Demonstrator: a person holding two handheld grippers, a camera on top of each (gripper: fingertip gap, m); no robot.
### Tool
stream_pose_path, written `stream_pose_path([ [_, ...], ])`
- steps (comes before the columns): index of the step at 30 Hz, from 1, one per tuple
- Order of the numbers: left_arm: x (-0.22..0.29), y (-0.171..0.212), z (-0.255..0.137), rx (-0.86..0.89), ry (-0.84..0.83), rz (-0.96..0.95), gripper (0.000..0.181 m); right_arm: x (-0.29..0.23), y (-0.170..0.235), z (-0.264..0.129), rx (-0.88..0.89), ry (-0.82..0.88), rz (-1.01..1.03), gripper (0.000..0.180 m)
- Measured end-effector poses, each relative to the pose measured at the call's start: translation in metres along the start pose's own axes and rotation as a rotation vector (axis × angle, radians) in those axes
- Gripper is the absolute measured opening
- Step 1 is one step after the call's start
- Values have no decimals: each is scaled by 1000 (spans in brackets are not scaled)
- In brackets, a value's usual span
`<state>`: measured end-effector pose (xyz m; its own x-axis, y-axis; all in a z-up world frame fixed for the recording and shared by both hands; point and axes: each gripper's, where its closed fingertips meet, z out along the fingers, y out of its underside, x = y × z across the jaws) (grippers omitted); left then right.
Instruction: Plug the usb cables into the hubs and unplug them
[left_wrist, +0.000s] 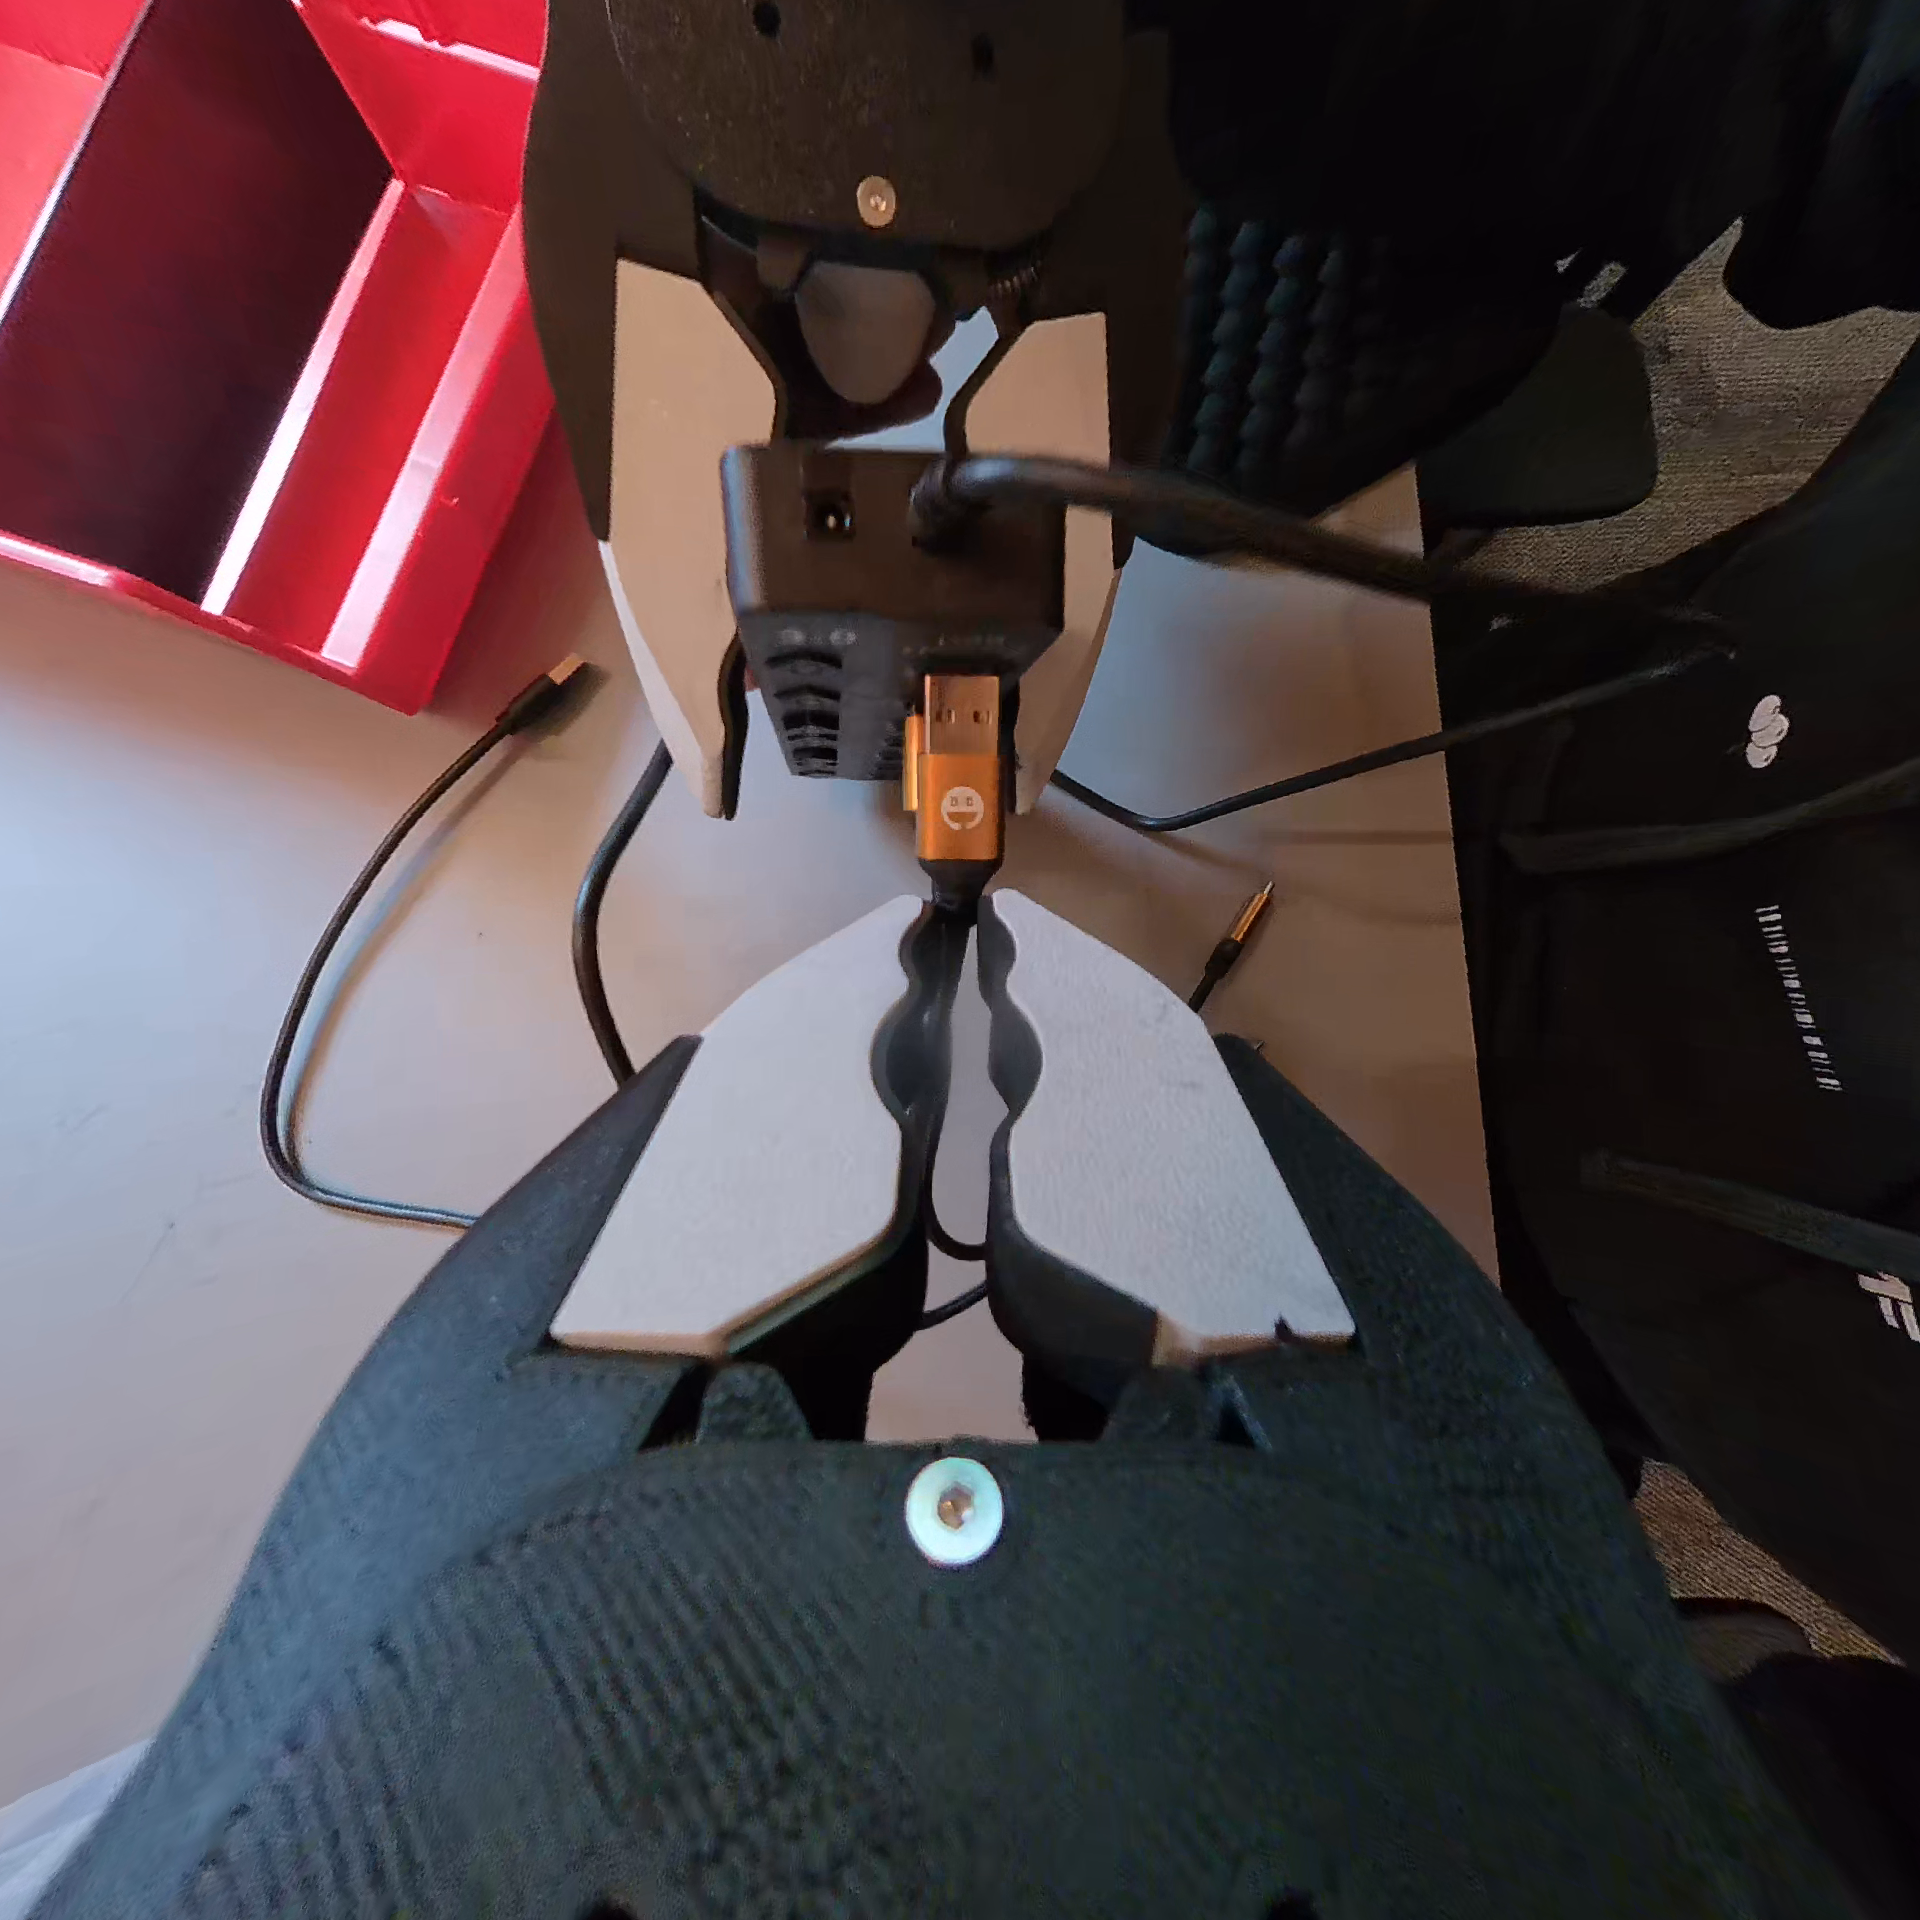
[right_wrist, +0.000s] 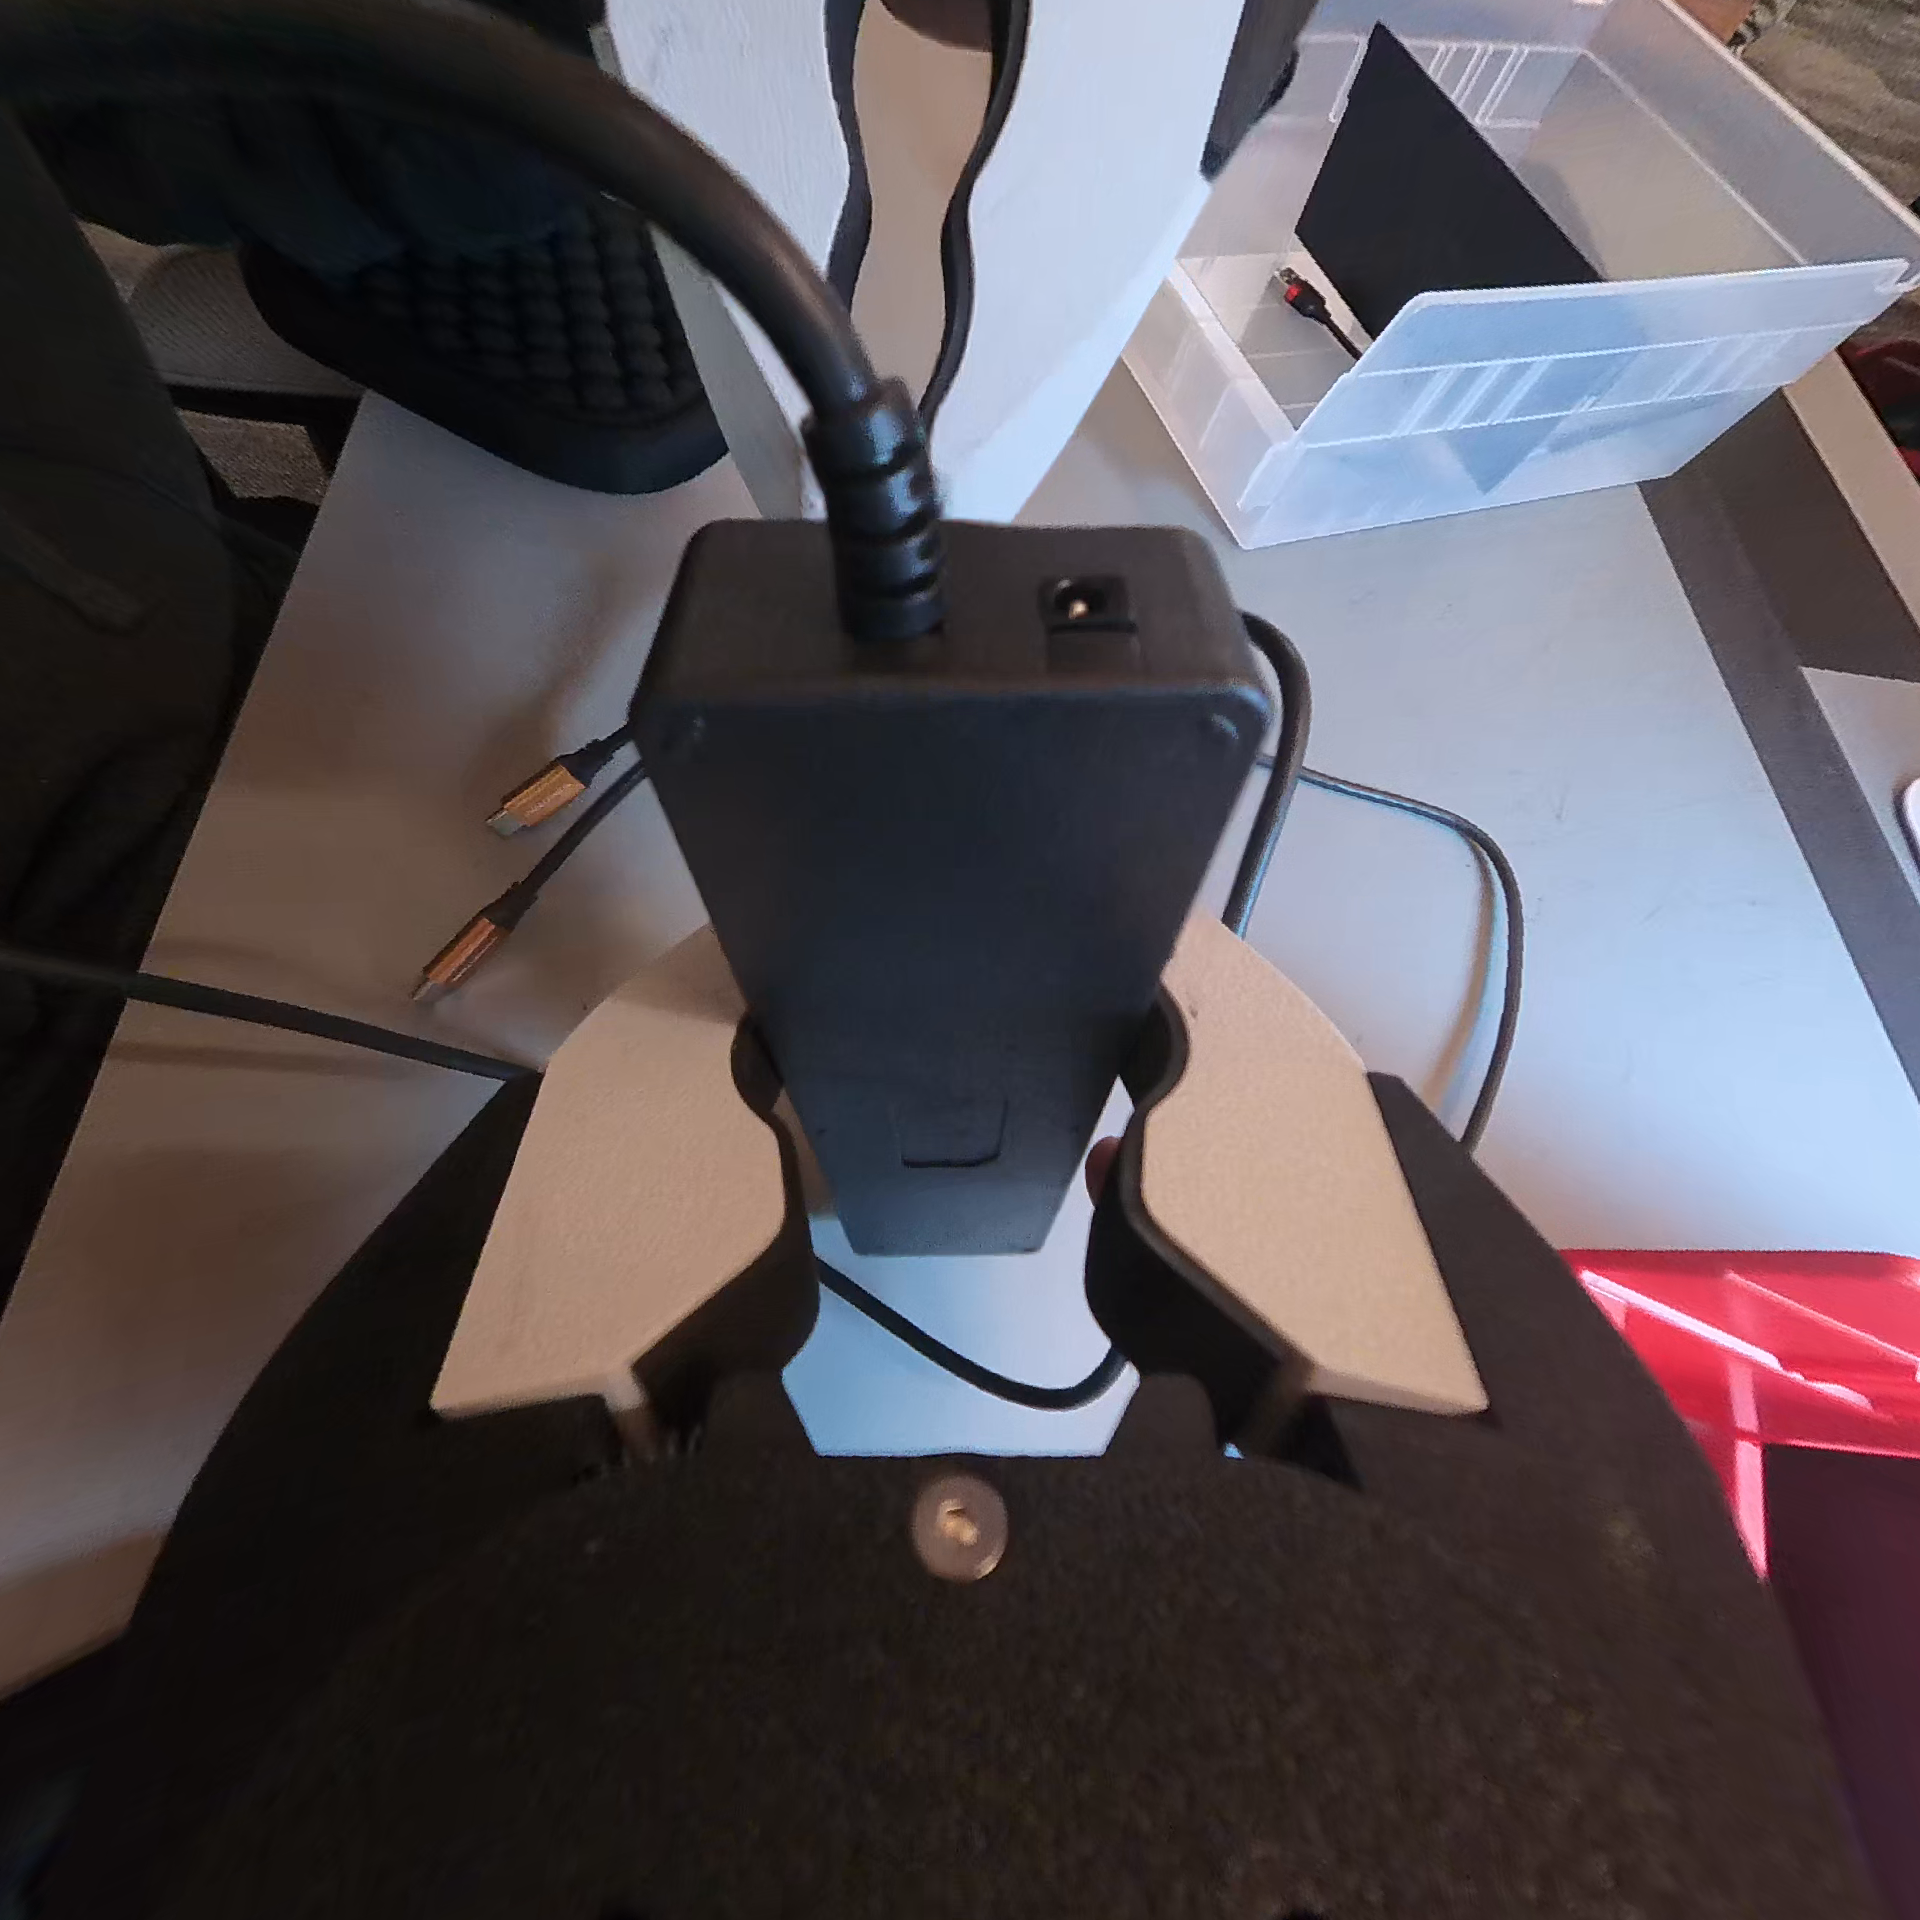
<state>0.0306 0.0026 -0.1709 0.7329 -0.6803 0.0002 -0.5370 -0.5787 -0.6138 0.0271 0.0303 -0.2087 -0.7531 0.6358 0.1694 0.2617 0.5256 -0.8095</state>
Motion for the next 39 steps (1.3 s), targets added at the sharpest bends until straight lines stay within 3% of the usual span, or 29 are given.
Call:
stream_pose_path([
  [1,0,0,-1,-1,-3,1,5,0,1,0,-4,0,0,64],
  [18,-4,14,3,-112,-94,40,6,5,12,5,-248,40,-26,64],
  [23,0,-5,-9,23,-50,15,6,2,7,7,-267,27,-26,64],
  [39,2,-17,-18,201,106,-39,6,4,7,13,-250,29,-6,65],
])
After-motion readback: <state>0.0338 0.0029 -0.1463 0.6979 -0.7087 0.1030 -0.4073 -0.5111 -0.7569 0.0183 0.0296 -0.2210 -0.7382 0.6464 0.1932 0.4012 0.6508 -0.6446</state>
